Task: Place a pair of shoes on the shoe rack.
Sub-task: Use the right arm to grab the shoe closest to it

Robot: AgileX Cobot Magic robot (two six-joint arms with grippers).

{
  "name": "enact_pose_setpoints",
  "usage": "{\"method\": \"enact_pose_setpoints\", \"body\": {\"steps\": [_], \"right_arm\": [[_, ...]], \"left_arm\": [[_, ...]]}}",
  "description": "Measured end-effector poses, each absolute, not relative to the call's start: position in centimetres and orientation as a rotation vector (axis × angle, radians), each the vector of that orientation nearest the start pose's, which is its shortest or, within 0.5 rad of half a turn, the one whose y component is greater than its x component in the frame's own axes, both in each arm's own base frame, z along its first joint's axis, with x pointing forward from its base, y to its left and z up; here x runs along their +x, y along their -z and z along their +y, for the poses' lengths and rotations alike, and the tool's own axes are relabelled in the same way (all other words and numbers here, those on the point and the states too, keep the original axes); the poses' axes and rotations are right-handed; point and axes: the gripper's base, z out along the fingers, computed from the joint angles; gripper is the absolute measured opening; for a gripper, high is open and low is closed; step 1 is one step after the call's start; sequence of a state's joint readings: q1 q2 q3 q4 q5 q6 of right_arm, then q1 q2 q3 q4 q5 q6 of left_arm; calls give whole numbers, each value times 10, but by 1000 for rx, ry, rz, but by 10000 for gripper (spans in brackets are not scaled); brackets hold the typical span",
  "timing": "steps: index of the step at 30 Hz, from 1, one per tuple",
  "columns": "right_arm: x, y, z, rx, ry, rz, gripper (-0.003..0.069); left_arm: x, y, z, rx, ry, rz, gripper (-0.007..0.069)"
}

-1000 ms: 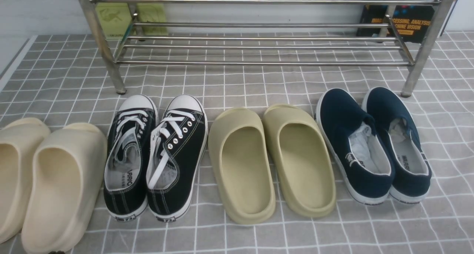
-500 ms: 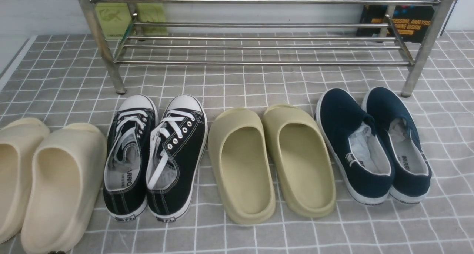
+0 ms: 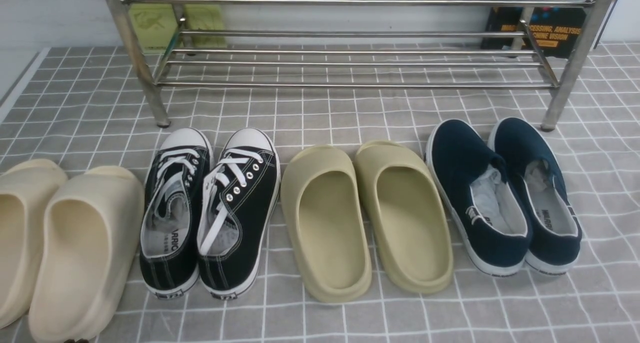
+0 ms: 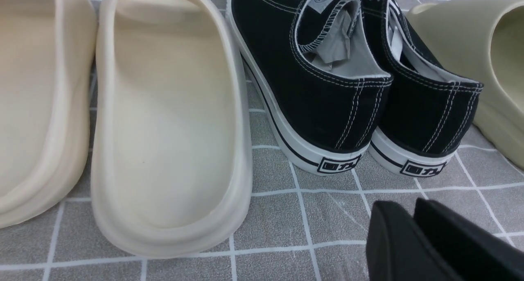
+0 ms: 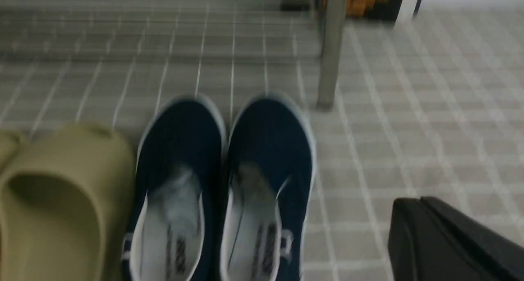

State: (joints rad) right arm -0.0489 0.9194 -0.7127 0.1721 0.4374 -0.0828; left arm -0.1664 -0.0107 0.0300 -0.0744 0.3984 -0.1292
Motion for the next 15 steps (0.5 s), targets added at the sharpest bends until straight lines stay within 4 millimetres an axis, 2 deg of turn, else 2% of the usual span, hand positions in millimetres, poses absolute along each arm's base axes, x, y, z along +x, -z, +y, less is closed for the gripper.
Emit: {"method": "enact_pose_setpoints", "body": {"steps": [1,4,7,8,9,12,15], "right_arm": [[203,-307,1,102,-149,2232,20],[227,-298,16,38,-251,2375,65],[250,-292,43,-114,-333,2486,158],[260,-287,56,-192,-353,2534,210],[262,-286,59,-203,-354,2537,218],[292,-268,95,-391,-328,2645,375],[305,-260,110,-415,-304,2676,421]], "left_arm": [[51,-168,-11,-10,274,1910,91],[51,-168,-11,-10,274,1910,92],[51,-168,-11,-10,274,1910,92],[51,-168,-11,-10,274,1910,92],[51,-168,-11,-10,274,1910,92],[51,-168,-11,-10,274,1910,92],[51,-168,-11,-10,274,1910,95]]}}
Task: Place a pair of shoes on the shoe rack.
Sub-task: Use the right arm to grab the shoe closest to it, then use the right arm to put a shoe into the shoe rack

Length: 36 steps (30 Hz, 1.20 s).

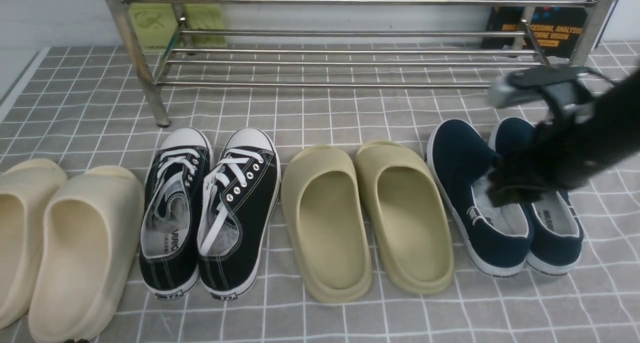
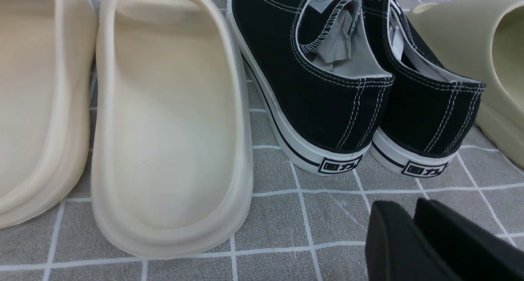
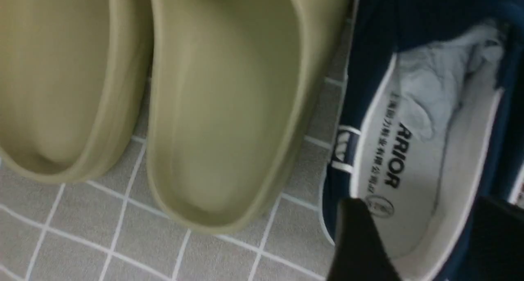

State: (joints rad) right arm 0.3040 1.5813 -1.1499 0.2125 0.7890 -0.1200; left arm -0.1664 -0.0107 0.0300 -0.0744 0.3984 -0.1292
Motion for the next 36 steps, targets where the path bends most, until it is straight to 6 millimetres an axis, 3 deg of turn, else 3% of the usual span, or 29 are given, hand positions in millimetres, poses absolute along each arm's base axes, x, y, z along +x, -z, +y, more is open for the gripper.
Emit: {"method": "enact_pose_setpoints", "body": {"steps": [3,6,8,11,12,15,24,31,36], "right_arm": [[319,-244,127,-453,-259,2703,428],[329,-220,137,-465,-240,2725,374],[338,-195,141,-478,-212,2763,246],[342,-191,141,-474,-196,2765,111],[343,-193,141,-462,-199,2765,61],[344,-201,142,-441,-207,2762,66],[352,-281,145,-461,-176,2691,69],[384,-298,151,-485,-90,2608,69],[385,-323,157,-498,-94,2619,69]], "left_arm": [[51,-168,-11,-10,274,1910,99],[51,-168,-11,-10,274,1910,102],[51,-168,-11,-10,274,1910,106],[51,-168,-11,-10,274,1910,110],[51,-168,-11,-10,274,1910,111],[51,-168,-11,-10,274,1910,113],[51,-168,-11,-10,274,1910,116],[51,-168,-11,-10,274,1910,126],[51,-168,-11,-10,274,1910,127]]}}
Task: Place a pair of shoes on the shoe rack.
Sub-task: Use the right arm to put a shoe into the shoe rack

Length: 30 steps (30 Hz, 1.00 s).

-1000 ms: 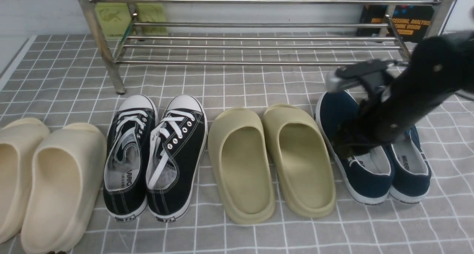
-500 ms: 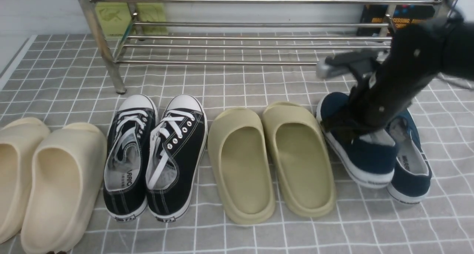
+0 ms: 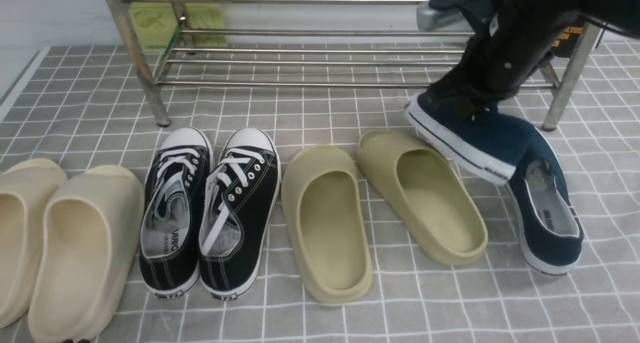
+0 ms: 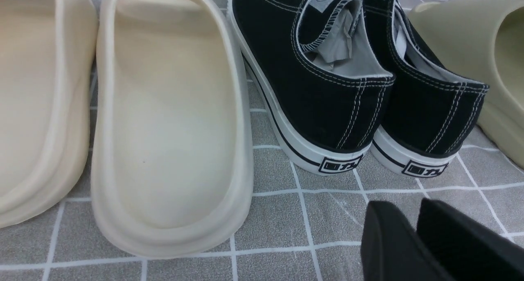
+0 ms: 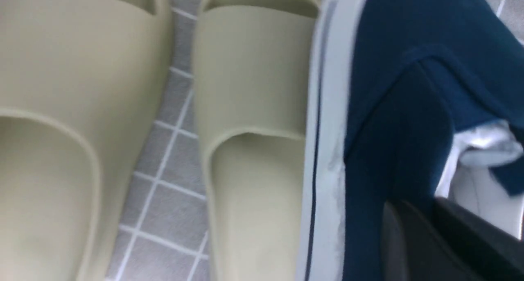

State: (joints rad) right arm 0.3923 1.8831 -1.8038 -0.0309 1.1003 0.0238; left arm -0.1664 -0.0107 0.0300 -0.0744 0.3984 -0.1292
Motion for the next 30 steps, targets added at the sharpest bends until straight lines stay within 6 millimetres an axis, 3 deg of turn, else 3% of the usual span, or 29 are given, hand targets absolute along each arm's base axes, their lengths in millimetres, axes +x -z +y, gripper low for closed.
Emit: {"method": "enact_pose_setpoints", "body": {"steps": [4,14,22,30], "right_arm": [[391,-339,154,-503,-35,2544,69],[402,-345,152,-512,63,2429,69],[389,-350,163,-564,70,2456,69],[375,-376,160,-575,85,2385,69]], "left_arm": [[51,-168,-11,-10,274,1910,129],[51,-168,-11,-10,274,1910,134],[51,-168,-11,-10,274,1910,142],[51,-168,-11,-10,274,1910,153]]}}
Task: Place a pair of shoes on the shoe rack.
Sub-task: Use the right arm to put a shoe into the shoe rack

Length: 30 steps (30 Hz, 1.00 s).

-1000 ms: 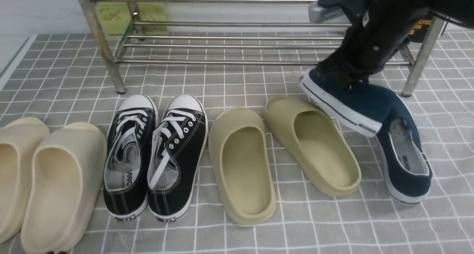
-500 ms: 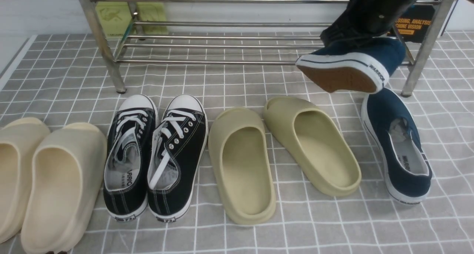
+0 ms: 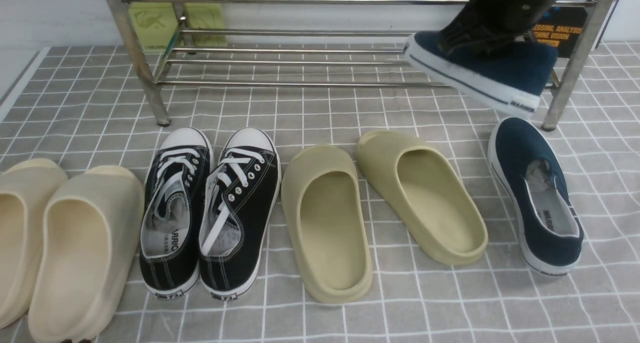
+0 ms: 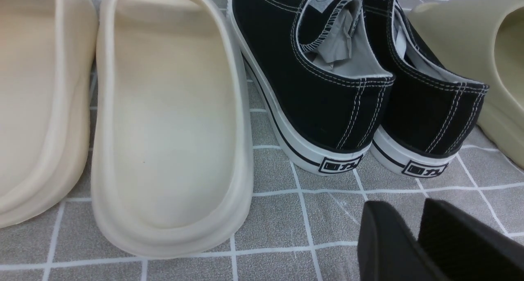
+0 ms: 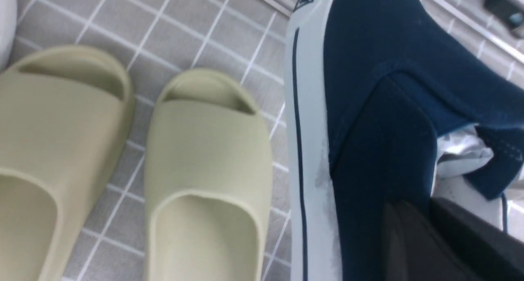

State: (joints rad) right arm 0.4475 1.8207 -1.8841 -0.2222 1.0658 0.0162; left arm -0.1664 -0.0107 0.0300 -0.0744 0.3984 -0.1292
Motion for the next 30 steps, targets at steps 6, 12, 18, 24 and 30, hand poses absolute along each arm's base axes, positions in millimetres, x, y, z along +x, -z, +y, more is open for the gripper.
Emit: {"method": "enact_pose_setpoints", "body": {"steps": [6,12,18,24,30], "right_arm": [[404,-361,168,-607,185,2222,69],[441,-317,178,-583,274,2135,69],[465,-280,186,-593,333,2080,69],[480,-249,192,-599,360,2030,69],[487,-237,196,-468,234,2028,91]], "left_arm": [[51,-168,-11,-10,274,1910,157],[51,-168,-11,-10,274,1910,165],[51,-168,-11,-10,274,1910,172],[51,-168,-11,-14,277,1910,176],[51,-168,-11,-14,277,1910,181]]}}
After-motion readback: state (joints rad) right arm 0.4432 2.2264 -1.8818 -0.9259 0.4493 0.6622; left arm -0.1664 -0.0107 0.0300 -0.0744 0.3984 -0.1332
